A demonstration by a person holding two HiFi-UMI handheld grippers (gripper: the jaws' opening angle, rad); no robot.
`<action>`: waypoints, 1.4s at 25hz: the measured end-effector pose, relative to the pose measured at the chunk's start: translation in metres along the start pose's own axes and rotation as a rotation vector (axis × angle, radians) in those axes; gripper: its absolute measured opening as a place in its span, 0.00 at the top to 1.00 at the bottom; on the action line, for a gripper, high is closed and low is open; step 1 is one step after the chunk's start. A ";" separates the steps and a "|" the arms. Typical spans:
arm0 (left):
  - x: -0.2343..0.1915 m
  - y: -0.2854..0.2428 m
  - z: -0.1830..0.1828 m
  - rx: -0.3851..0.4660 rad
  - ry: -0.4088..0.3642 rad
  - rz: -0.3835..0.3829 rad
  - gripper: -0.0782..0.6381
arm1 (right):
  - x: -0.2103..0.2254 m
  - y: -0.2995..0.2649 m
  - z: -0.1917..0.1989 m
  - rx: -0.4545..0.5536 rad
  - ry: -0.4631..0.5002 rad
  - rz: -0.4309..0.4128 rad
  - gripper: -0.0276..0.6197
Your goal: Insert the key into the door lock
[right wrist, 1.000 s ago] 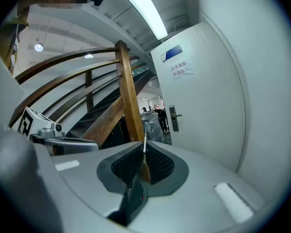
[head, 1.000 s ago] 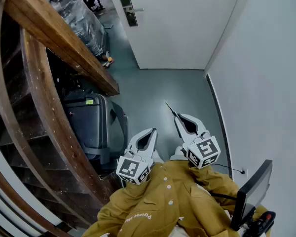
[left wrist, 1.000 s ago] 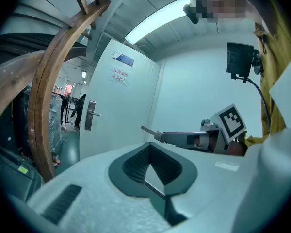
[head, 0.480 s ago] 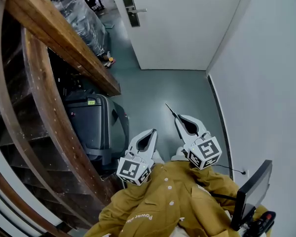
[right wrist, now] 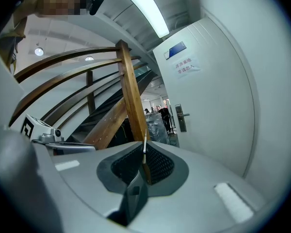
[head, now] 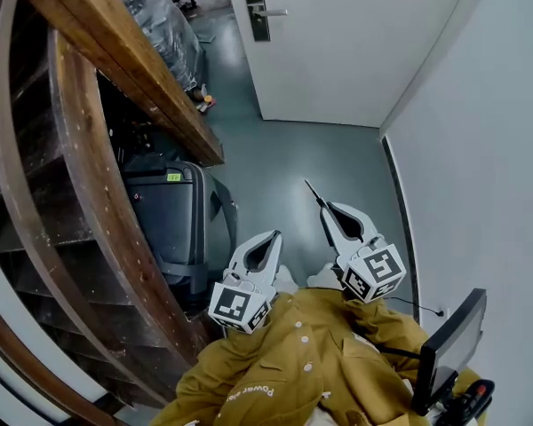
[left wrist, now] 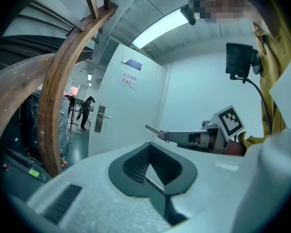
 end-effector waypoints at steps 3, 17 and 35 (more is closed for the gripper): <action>-0.022 -0.003 0.000 -0.010 0.011 0.002 0.89 | -0.002 -0.017 0.002 -0.007 -0.012 0.014 0.91; -0.125 -0.135 -0.042 -0.007 0.038 -0.012 0.89 | 0.124 -0.143 -0.031 -0.054 0.003 0.044 0.91; -0.231 -0.317 -0.114 -0.013 0.037 -0.047 0.89 | 0.259 -0.286 -0.102 -0.079 -0.003 -0.009 0.91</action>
Point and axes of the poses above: the fingertips, and each gripper's own axes: y backward along the fingers, x to its right, z out of its underside, the point moved 4 cm from there along y, backward along the fingers, and after that the axes turned 3 degrees about -z, right-handed, at the moved point
